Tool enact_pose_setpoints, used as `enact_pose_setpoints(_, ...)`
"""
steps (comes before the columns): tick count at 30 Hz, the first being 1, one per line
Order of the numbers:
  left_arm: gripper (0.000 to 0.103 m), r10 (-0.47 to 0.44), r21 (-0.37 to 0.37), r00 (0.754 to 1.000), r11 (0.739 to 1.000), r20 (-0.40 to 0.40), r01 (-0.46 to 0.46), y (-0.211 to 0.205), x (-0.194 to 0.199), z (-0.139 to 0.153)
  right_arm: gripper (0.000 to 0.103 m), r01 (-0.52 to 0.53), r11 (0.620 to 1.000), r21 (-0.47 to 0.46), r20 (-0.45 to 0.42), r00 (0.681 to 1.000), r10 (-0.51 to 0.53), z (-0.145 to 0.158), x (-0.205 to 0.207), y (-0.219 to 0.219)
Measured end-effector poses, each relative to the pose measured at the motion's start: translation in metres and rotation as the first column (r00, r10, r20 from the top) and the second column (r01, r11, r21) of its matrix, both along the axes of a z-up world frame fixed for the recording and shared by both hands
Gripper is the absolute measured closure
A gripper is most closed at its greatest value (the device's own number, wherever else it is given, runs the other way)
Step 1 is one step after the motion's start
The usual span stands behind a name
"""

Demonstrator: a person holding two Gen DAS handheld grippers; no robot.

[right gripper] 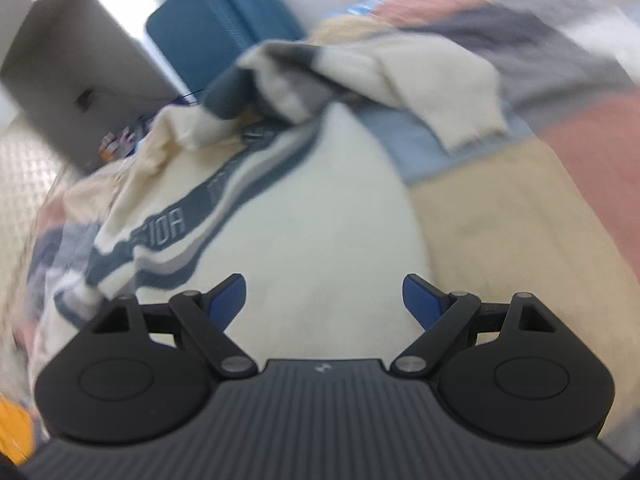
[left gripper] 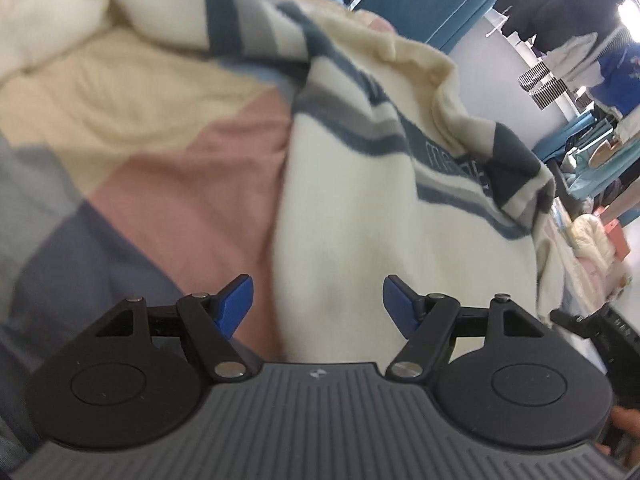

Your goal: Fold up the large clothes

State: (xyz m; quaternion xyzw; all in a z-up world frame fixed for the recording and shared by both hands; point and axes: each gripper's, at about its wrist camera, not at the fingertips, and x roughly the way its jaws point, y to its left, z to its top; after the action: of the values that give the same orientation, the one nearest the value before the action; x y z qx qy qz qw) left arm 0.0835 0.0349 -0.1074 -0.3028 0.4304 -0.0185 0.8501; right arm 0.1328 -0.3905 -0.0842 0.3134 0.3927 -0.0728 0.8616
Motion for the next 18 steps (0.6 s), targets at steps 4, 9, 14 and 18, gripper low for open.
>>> enact_pose_setpoints(4,0.028,-0.023,-0.137,0.999,0.990,-0.049,0.016,0.000,-0.003,-0.018,0.016,0.102,0.994,0.032,-0.064,0.993,-0.100,-0.013,-0.003,-0.010)
enact_pose_setpoints(9,0.028,-0.066,-0.140,0.995,0.989,-0.074,0.055,-0.008,0.004,-0.025,0.016,0.151,0.986,0.065,-0.136,0.981,-0.141,-0.029,-0.001,-0.018)
enact_pose_setpoints(14,0.052,-0.097,-0.174,0.994,0.981,-0.056,0.085,-0.009,0.009,-0.028,0.014,0.113,0.992,0.057,-0.164,0.981,-0.102,-0.038,0.008,-0.011)
enact_pose_setpoints(18,0.086,-0.083,-0.203,0.995,0.977,-0.052,0.071,-0.003,0.011,-0.028,0.020,0.083,0.986,0.148,-0.120,0.991,-0.066,-0.039,0.005,-0.009)
